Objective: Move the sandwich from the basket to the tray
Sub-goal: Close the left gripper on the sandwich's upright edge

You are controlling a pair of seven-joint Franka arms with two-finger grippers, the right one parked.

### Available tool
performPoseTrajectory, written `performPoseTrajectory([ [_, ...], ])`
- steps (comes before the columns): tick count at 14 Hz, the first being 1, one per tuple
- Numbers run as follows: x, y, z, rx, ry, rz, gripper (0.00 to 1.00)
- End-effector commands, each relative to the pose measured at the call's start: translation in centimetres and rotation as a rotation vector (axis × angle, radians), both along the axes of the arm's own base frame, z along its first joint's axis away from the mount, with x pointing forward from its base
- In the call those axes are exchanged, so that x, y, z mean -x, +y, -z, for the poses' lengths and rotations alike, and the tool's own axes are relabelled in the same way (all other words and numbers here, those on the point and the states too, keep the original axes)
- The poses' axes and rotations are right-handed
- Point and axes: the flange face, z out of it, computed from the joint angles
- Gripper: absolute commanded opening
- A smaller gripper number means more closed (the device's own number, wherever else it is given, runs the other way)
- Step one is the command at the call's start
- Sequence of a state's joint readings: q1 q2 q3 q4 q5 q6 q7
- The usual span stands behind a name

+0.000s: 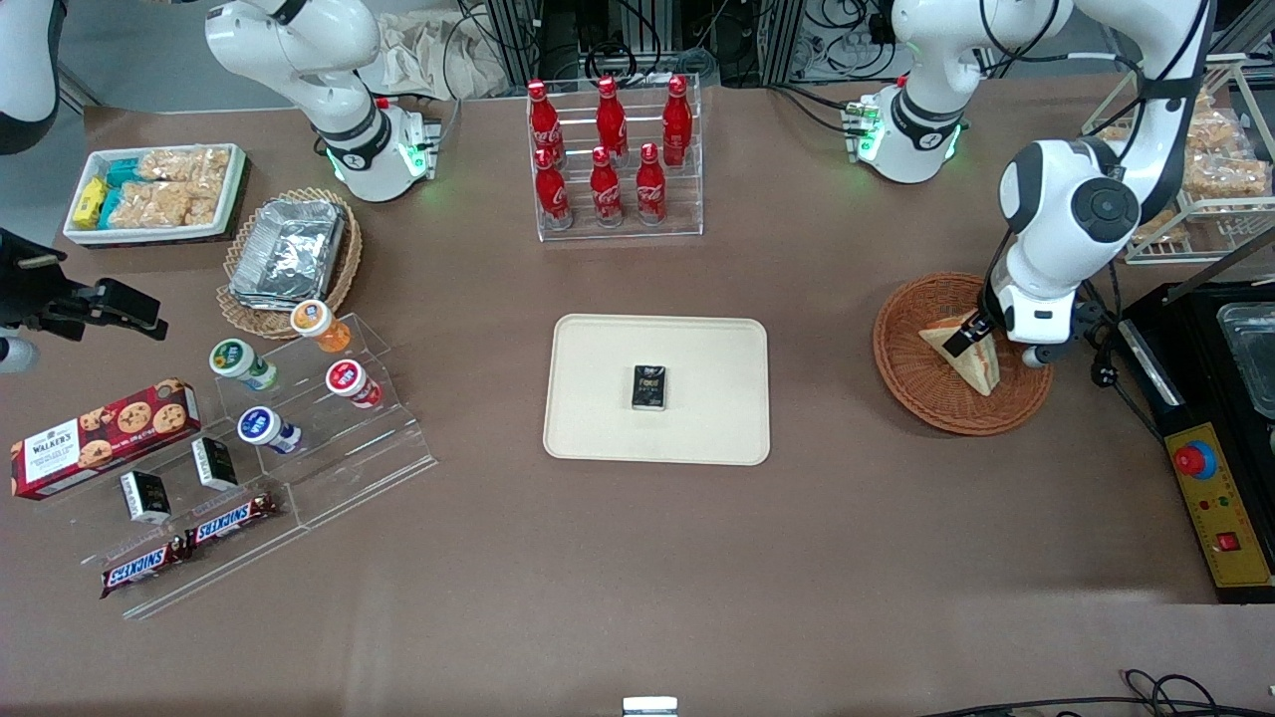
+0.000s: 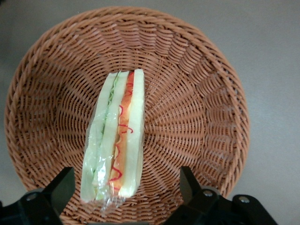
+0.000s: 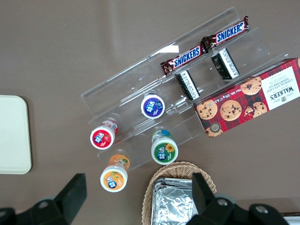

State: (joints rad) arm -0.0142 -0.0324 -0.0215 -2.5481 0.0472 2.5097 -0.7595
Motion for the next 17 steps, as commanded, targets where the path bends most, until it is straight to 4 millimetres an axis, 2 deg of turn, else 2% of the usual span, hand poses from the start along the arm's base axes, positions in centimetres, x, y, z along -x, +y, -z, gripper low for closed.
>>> performPoseTrajectory([
  [1, 1.0, 0.4, 1.6, -0.009, -0.033, -0.014, 1.00],
  [5, 1.4, 0.4, 3.6, -0.004, -0.036, -0.011, 1.00],
  [6, 1.5, 0.5, 4.2, -0.003, -0.033, -0.012, 0.92],
  [7, 1.5, 0.4, 4.5, -0.002, -0.031, -0.011, 0.62],
  [8, 1.4, 0.4, 4.5, -0.002, -0.033, -0.009, 0.24],
  [9, 1.4, 0.4, 4.4, -0.002, -0.034, -0.009, 0.00],
  [14, 1.0, 0.4, 4.0, -0.002, -0.043, 0.005, 0.00],
  [17, 0.2, 0.4, 1.8, -0.009, -0.048, 0.042, 0.00],
])
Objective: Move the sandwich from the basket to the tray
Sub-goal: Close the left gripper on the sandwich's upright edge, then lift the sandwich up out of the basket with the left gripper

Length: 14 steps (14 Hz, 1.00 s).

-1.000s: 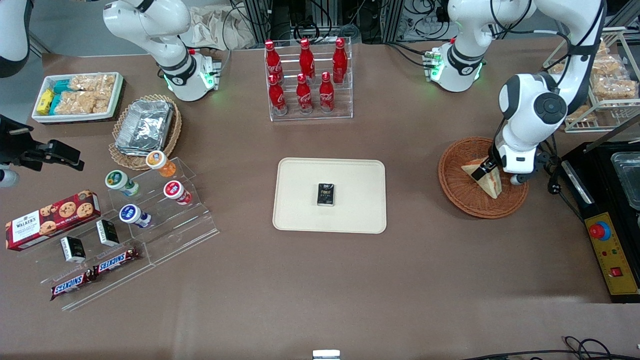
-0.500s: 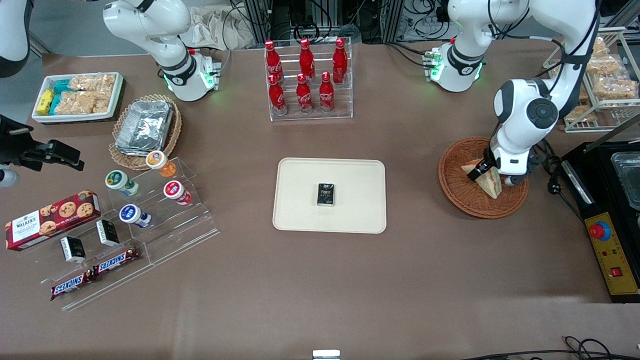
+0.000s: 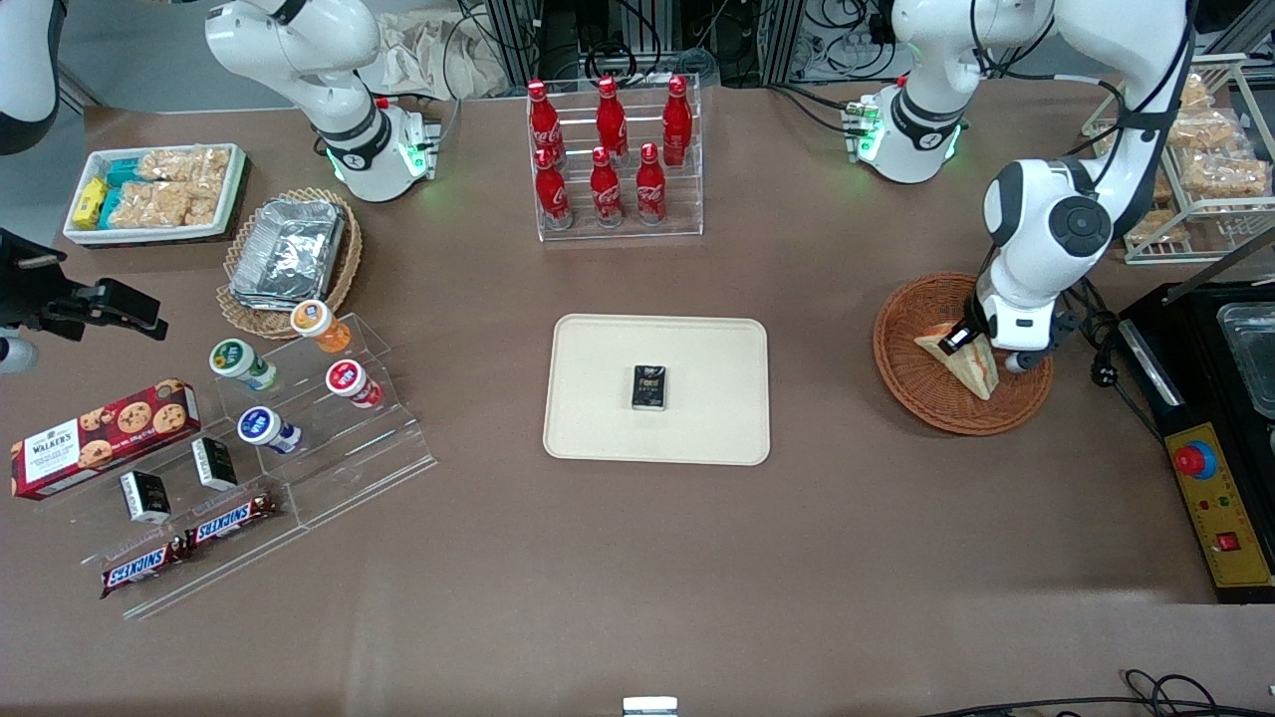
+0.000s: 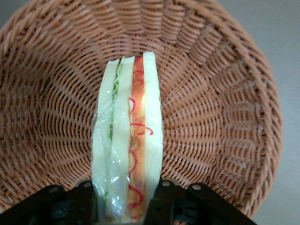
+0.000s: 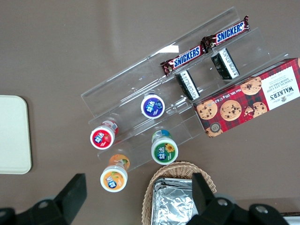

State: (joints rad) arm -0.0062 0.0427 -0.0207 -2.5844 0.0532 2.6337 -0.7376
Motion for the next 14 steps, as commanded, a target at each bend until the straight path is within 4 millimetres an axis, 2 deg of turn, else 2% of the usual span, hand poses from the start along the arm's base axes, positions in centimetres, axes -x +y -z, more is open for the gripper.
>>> performPoseTrajectory([
  [1, -0.8, 0.2, -2.8, -0.021, -0.021, 0.035, 0.00],
  [2, -1.4, 0.1, -4.0, -0.032, -0.008, 0.049, 0.00],
  [4, -3.6, -0.1, -7.9, -0.072, 0.032, 0.075, 0.00],
  [6, -6.6, -0.8, -13.7, -0.102, 0.104, 0.087, 0.00],
  [8, -8.8, -3.1, -18.4, -0.116, 0.146, 0.130, 0.00],
  [10, -9.8, -4.6, -22.5, -0.118, 0.132, 0.175, 0.00],
  [13, -10.1, -7.1, -29.6, -0.096, 0.148, 0.344, 0.00],
  [14, -10.0, -8.8, -31.4, -0.097, 0.144, 0.381, 0.00],
])
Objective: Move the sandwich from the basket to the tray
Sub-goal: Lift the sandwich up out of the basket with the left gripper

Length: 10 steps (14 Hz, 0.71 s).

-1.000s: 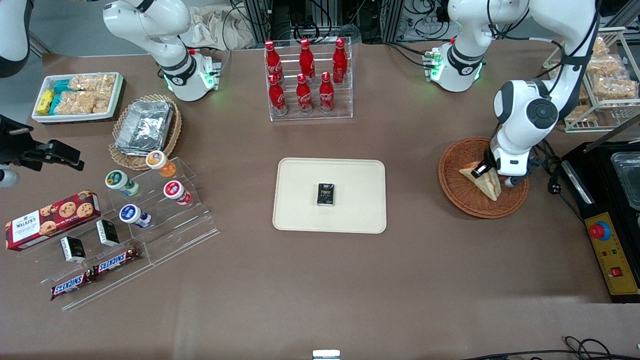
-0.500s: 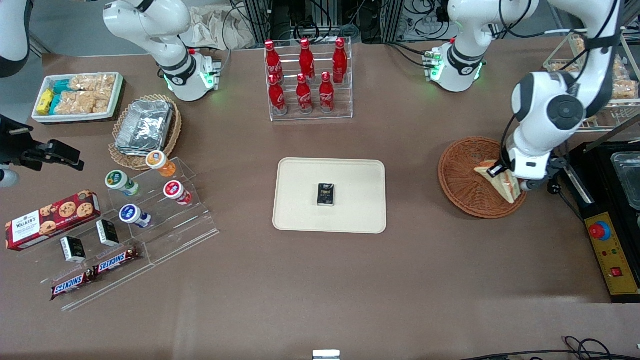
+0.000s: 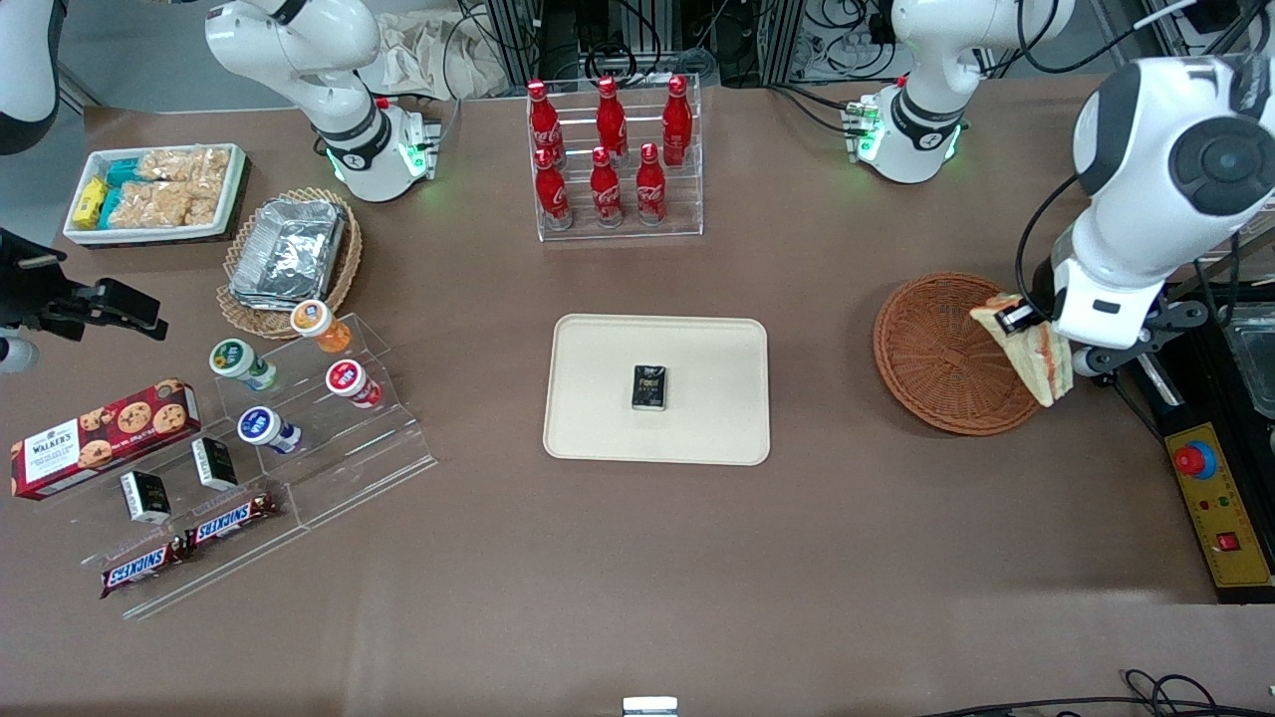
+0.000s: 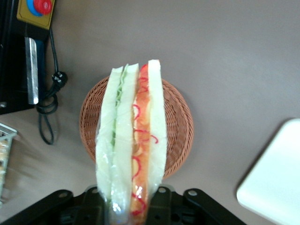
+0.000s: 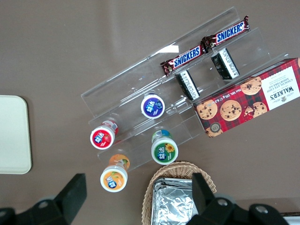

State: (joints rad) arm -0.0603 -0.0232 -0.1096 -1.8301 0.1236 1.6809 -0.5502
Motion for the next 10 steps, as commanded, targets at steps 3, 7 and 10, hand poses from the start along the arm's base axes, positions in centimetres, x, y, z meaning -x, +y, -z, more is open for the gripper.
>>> performPoseTrajectory([
  [3, 0.4, -8.1, -6.7, 0.055, 0.014, 0.174, 0.00],
  [7, 2.1, -15.3, -5.4, 0.173, 0.075, 0.281, 0.00],
  [10, 2.4, -20.9, -1.4, 0.153, 0.105, 0.391, 0.00],
])
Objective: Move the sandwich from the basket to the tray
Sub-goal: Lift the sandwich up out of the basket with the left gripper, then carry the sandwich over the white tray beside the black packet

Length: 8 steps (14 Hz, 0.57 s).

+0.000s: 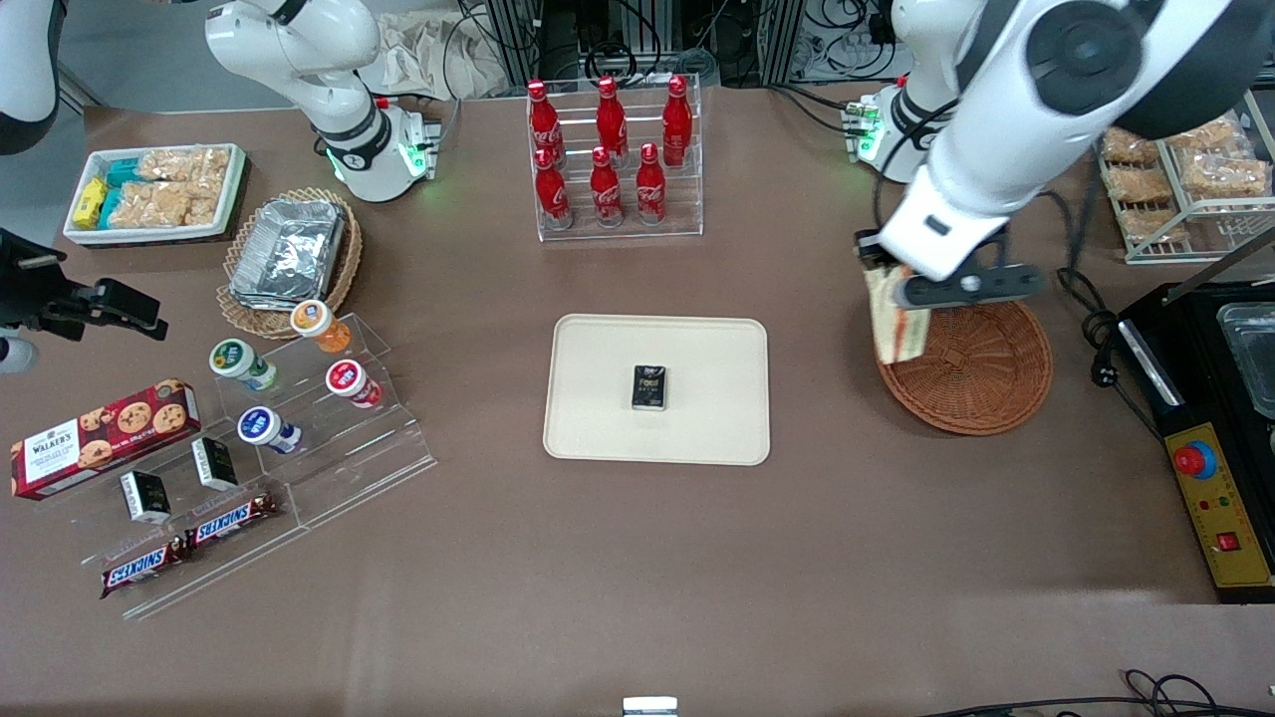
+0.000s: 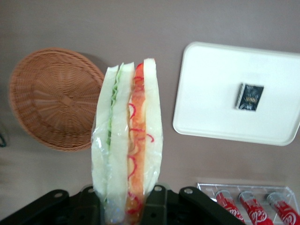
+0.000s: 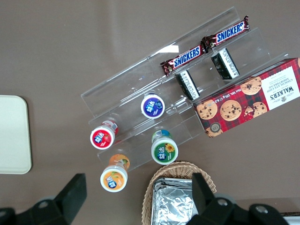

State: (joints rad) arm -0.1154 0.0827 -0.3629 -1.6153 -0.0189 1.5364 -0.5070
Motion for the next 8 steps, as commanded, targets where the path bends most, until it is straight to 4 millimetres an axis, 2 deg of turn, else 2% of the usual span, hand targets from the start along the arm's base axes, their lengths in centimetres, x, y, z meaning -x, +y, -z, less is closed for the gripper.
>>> performPoseTrajectory([
  [1, -0.2, -5.6, 3.4, -0.003, 0.002, 0.116, 0.00],
  [5, -1.6, -11.3, 11.5, 0.060, 0.002, 0.169, 0.00],
  [8, -2.5, -13.2, 16.7, 0.070, -0.008, 0.192, 0.00],
])
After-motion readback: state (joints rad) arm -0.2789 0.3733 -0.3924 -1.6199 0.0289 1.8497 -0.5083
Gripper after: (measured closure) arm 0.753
